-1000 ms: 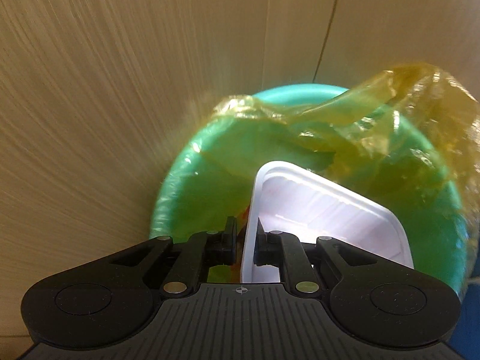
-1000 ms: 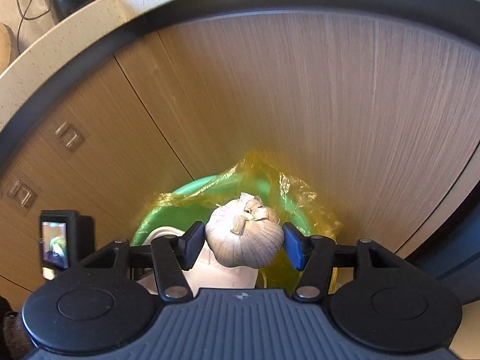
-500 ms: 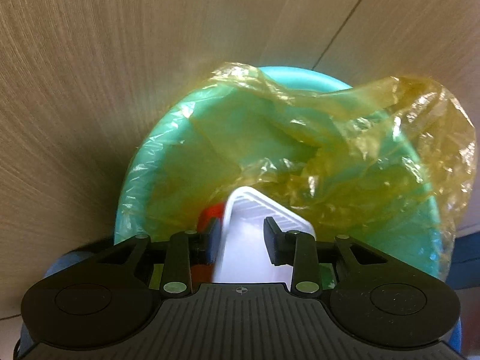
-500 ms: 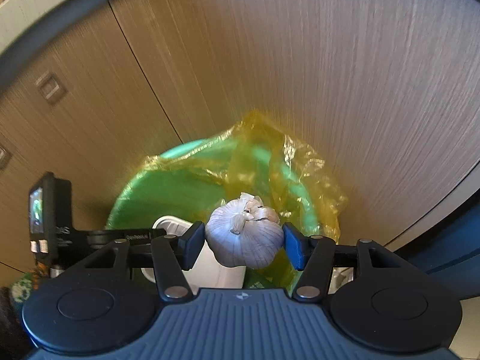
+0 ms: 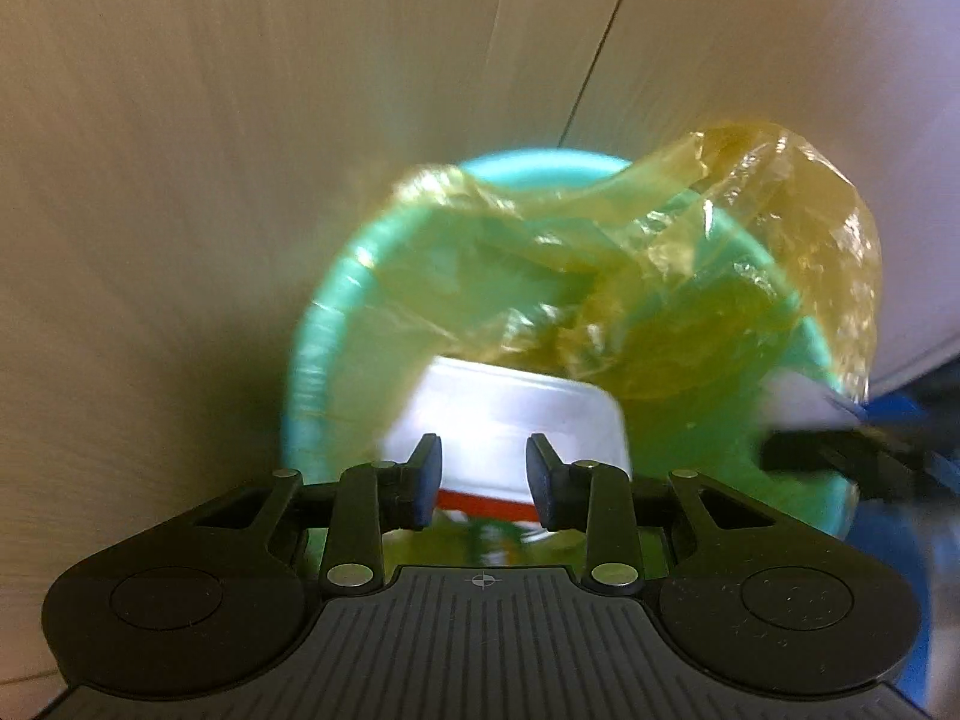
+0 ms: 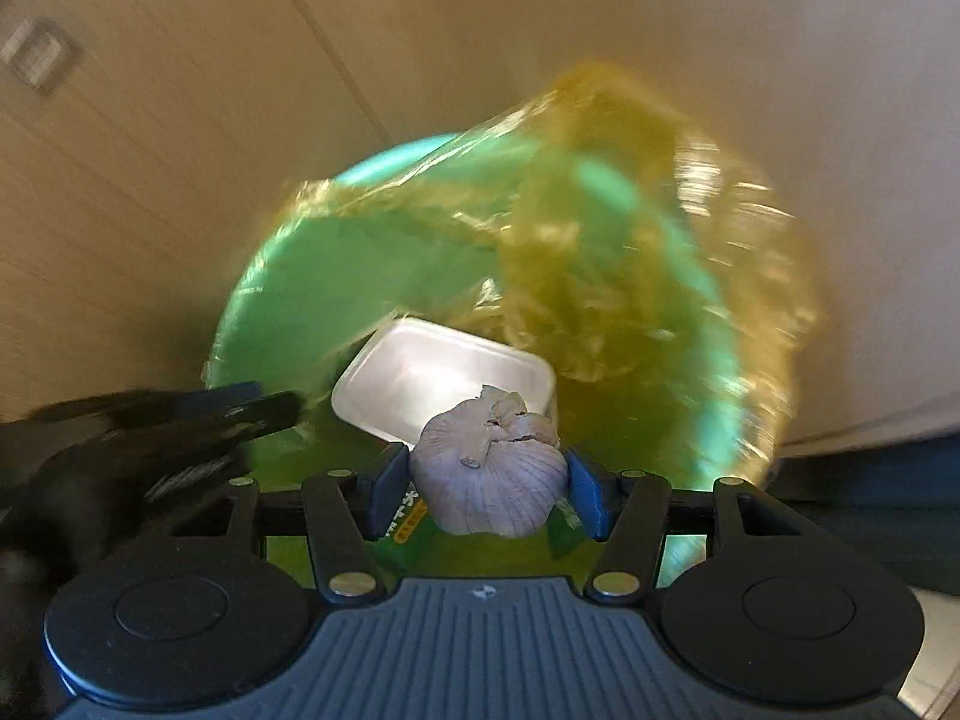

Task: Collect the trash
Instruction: 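Open both tools to drop the tray and garlic bulb into the bin, then move both tools back over the counter toward the plastic bag, then grasp the purple-and-orange sponge with the right tool while the left tool grasps the plastic bag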

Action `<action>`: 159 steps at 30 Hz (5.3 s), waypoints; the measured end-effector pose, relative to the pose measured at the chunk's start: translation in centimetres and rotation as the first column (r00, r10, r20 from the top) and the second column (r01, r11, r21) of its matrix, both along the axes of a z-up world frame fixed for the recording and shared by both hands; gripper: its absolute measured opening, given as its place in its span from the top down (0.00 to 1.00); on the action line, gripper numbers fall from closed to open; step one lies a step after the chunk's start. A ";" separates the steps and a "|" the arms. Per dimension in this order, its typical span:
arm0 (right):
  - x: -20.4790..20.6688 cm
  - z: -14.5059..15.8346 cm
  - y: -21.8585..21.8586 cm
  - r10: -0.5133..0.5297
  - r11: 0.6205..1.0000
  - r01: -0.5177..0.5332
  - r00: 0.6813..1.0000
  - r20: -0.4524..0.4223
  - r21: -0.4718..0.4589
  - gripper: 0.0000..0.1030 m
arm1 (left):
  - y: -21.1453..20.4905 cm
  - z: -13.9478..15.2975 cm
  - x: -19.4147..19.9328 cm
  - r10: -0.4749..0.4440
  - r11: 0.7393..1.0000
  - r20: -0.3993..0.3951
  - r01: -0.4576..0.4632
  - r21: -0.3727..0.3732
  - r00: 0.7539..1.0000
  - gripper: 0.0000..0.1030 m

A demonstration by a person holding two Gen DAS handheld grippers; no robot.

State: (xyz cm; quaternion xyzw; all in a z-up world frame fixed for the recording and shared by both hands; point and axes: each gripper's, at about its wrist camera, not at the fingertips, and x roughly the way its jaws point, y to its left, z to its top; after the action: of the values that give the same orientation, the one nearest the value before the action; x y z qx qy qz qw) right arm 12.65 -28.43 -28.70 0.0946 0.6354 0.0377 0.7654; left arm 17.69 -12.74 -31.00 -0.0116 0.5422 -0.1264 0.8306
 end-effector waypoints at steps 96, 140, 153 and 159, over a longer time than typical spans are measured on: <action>21.9 29.2 31.4 0.434 0.889 -0.446 0.747 0.504 -0.105 0.36 | 28.1 31.2 3.0 0.159 0.987 0.375 -0.140 -0.077 0.913 0.66; 7.8 28.2 21.6 0.384 0.922 -0.342 0.743 0.548 -0.182 0.31 | 20.3 31.2 -0.6 -0.037 0.951 0.431 -0.100 0.291 0.901 0.59; 7.5 28.4 21.4 0.374 0.925 -0.333 0.729 0.573 -0.181 0.27 | 22.3 30.8 -0.1 0.030 0.992 0.413 -0.079 0.101 0.910 0.62; 6.9 29.6 20.4 0.362 0.930 -0.311 0.687 0.629 -0.195 0.27 | 21.4 30.8 -0.8 -0.018 0.991 0.428 -0.042 0.130 0.904 0.74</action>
State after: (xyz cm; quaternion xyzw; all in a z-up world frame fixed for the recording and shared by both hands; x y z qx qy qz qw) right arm 19.53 -8.08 0.87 -0.0710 0.3339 0.1851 0.9215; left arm 16.87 8.71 -0.23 0.0697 0.3541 -0.0836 0.9289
